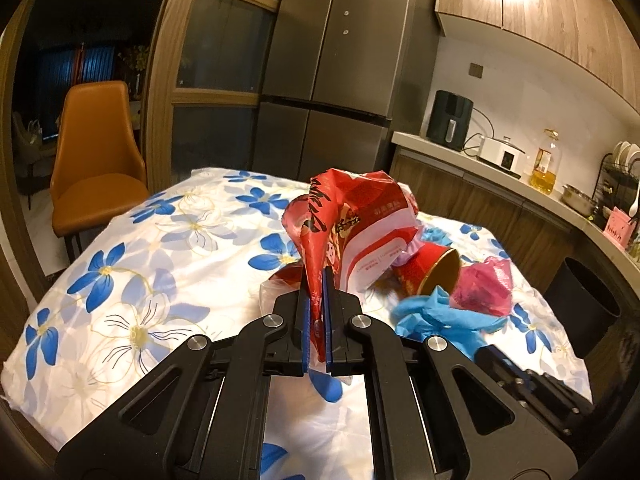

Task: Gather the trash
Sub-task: 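Lift the red packet and blue glove with both tools toward the bin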

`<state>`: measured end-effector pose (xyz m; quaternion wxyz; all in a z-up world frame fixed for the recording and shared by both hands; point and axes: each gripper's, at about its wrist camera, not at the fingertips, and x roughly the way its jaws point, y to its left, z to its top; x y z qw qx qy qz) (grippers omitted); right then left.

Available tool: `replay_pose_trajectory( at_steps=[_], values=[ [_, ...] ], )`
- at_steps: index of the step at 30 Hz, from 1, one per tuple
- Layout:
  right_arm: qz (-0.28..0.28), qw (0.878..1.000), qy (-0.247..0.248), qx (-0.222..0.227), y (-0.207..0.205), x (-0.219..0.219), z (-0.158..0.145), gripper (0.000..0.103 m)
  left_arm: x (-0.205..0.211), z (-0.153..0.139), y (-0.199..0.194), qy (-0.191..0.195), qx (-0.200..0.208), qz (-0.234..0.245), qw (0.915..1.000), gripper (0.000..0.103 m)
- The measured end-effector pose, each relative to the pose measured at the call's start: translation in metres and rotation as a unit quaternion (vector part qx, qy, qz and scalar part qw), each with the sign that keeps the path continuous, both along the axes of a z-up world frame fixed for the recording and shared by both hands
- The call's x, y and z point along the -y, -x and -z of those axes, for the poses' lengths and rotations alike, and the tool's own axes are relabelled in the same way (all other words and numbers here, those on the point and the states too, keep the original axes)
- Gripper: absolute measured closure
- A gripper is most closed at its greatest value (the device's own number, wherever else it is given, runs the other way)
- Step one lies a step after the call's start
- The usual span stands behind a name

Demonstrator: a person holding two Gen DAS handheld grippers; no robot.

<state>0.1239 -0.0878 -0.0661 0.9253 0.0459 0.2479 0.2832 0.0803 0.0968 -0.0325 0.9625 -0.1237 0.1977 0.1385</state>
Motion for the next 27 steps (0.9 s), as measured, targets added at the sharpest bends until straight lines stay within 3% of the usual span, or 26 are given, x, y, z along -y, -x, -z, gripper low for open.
replay_pose_trajectory(
  at_steps=[16,27],
  values=[
    [0.026,0.998,-0.034,0.05,0.045,0.058,-0.044,0.101,0.049,-0.022,0.016,-0.015,0.029,0.054,0.998,0.099],
    [0.057,0.995,-0.043,0.074,0.052,0.088,-0.062,0.101,0.09,-0.034,0.01,-0.034,0.044,0.103,0.9931,0.099]
  ],
)
